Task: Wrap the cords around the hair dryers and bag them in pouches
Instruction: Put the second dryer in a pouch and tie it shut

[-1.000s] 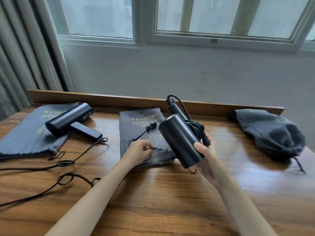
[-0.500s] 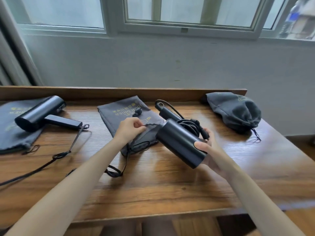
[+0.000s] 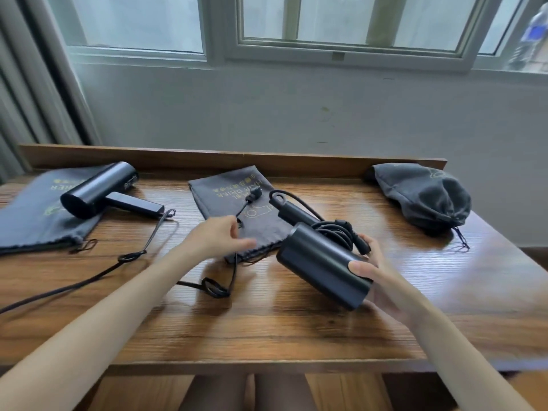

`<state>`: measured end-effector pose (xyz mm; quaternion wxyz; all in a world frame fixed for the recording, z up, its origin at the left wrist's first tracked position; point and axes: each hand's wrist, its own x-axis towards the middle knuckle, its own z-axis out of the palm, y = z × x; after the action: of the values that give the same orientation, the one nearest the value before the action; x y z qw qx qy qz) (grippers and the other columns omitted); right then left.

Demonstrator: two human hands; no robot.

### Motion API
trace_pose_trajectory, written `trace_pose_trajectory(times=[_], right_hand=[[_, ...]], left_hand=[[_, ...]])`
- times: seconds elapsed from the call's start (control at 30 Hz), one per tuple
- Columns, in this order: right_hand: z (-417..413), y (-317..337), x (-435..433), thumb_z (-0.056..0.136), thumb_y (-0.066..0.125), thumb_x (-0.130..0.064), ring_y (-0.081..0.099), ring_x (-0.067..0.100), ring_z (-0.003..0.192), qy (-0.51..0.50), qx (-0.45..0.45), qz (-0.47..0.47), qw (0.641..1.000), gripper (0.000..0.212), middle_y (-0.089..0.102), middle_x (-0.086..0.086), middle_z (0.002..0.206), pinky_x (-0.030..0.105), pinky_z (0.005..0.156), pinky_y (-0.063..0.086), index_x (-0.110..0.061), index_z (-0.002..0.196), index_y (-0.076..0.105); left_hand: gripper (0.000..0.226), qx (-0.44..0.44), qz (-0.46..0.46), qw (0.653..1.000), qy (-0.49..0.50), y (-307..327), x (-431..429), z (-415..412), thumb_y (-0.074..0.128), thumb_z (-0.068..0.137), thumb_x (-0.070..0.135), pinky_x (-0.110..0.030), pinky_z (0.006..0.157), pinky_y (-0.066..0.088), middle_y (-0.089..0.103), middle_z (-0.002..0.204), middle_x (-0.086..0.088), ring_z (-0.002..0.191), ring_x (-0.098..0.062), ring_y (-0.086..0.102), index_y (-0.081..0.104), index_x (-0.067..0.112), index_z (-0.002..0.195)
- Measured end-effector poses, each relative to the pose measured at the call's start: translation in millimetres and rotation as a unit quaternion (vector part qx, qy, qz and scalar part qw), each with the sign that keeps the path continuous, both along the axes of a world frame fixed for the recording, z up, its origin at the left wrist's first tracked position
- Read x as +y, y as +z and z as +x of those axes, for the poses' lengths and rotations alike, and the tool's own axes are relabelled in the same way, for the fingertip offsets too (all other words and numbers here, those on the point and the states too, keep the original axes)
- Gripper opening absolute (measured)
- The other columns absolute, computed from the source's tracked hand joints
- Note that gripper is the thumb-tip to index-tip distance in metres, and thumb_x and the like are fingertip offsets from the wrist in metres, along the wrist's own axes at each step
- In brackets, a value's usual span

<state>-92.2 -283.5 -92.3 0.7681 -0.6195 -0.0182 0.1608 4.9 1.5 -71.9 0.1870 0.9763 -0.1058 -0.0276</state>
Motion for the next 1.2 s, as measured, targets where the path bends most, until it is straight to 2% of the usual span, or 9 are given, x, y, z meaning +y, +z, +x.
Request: trace_pose_trajectory(times=[0.07,0.13,0.37,0.47,0.6,0.77,0.87,1.07,1.2], right_hand=[[2.4,-0.2,-0.2,0.032,0.092,-0.045,0.068,0.022,0.095,-0.005,-0.001,-0.002,1.0,0.113,0.052,0.009,0.13,0.033,0.062,0.055,-0.041,0.129,0.034],[4.3,0.5,2.6,0.029,0.092,-0.047,0.069,0.02,0.092,-0.011,-0.003,-0.004,1.0,0.119,0.052,0.008,0.128,0.033,0.061,0.055,-0.038,0.132,0.032],[10.8,-2.4,9.9,0.031,0.089,-0.045,0.069,0.019,0.089,-0.02,0.0,0.004,1.0,0.118,0.051,0.01,0.126,0.034,0.059,0.055,-0.035,0.133,0.031],[11.9,-2.9,9.6,0.028,0.09,-0.048,0.069,0.018,0.088,-0.024,0.005,0.012,1.0,0.119,0.052,0.008,0.125,0.034,0.059,0.055,-0.034,0.132,0.034],[13.7,-2.6,11.0,0.025,0.09,-0.05,0.07,0.018,0.087,-0.025,0.003,0.006,1.0,0.122,0.052,0.007,0.124,0.035,0.06,0.056,-0.035,0.132,0.034],[14.3,-2.8,11.0,0.024,0.09,-0.05,0.07,0.018,0.087,-0.024,0.002,0.005,1.0,0.121,0.053,0.007,0.122,0.034,0.06,0.056,-0.035,0.131,0.035],[16.1,-2.1,12.5,0.025,0.091,-0.05,0.069,0.019,0.088,-0.021,0.004,0.001,1.0,0.122,0.052,0.01,0.124,0.034,0.06,0.056,-0.035,0.131,0.034],[19.9,-1.0,19.8,0.023,0.091,-0.049,0.07,0.017,0.082,-0.026,-0.004,0.0,1.0,0.123,0.052,0.009,0.12,0.032,0.058,0.056,-0.035,0.131,0.033],[24.3,-2.8,23.2,0.026,0.091,-0.049,0.07,0.019,0.084,-0.022,-0.001,-0.004,1.0,0.126,0.052,0.01,0.122,0.032,0.058,0.055,-0.035,0.134,0.029]], left_hand=[[0.048,0.039,0.147,0.988,-0.031,-4.4,7.3,-20.2,0.061,0.076,0.06,-0.031,0.065,0.039,0.056,0.086,0.0,0.084,-0.021,0.053,0.044,0.016,0.086],[0.044,0.032,0.167,0.985,-0.04,-12.2,12.0,-32.2,0.061,0.079,0.05,-0.032,0.065,0.041,0.059,0.094,-0.005,0.088,-0.025,0.056,0.04,0.014,0.093],[0.015,-0.134,-0.11,0.985,0.023,-7.4,39.8,-34.3,0.052,0.082,0.002,-0.037,0.057,0.039,0.057,0.066,-0.01,0.063,-0.029,0.052,0.044,0.009,0.093],[0.018,-0.227,-0.192,0.952,0.068,9.8,60.2,-28.3,0.047,0.087,-0.002,-0.037,0.06,0.046,0.057,0.075,-0.006,0.063,-0.022,0.057,0.05,0.013,0.097],[0.028,-0.281,-0.313,0.894,0.154,24.7,84.1,-4.8,0.038,0.087,-0.006,-0.011,0.051,0.045,0.052,0.08,0.004,0.052,-0.007,0.058,0.052,0.011,0.105],[0.037,-0.4,-0.385,0.793,0.253,30.0,123.5,19.8,0.025,0.089,0.0,-0.015,0.055,0.046,0.052,0.099,-0.005,0.047,0.004,0.058,0.048,0.001,0.118],[0.041,-0.429,-0.382,0.767,0.285,22.2,147.8,32.3,0.022,0.088,0.003,-0.016,0.058,0.043,0.051,0.109,-0.006,0.046,0.01,0.055,0.045,0.002,0.123],[0.034,-0.355,-0.28,0.858,0.244,-8.1,150.8,45.9,0.035,0.09,-0.005,-0.003,0.056,0.041,0.057,0.118,-0.017,0.05,0.017,0.054,0.051,0.002,0.119],[0.031,-0.252,-0.177,0.936,0.17,-23.7,129.7,42.4,0.042,0.09,-0.006,-0.03,0.07,0.049,0.062,0.114,-0.018,0.067,-0.015,0.064,0.055,0.004,0.116]])
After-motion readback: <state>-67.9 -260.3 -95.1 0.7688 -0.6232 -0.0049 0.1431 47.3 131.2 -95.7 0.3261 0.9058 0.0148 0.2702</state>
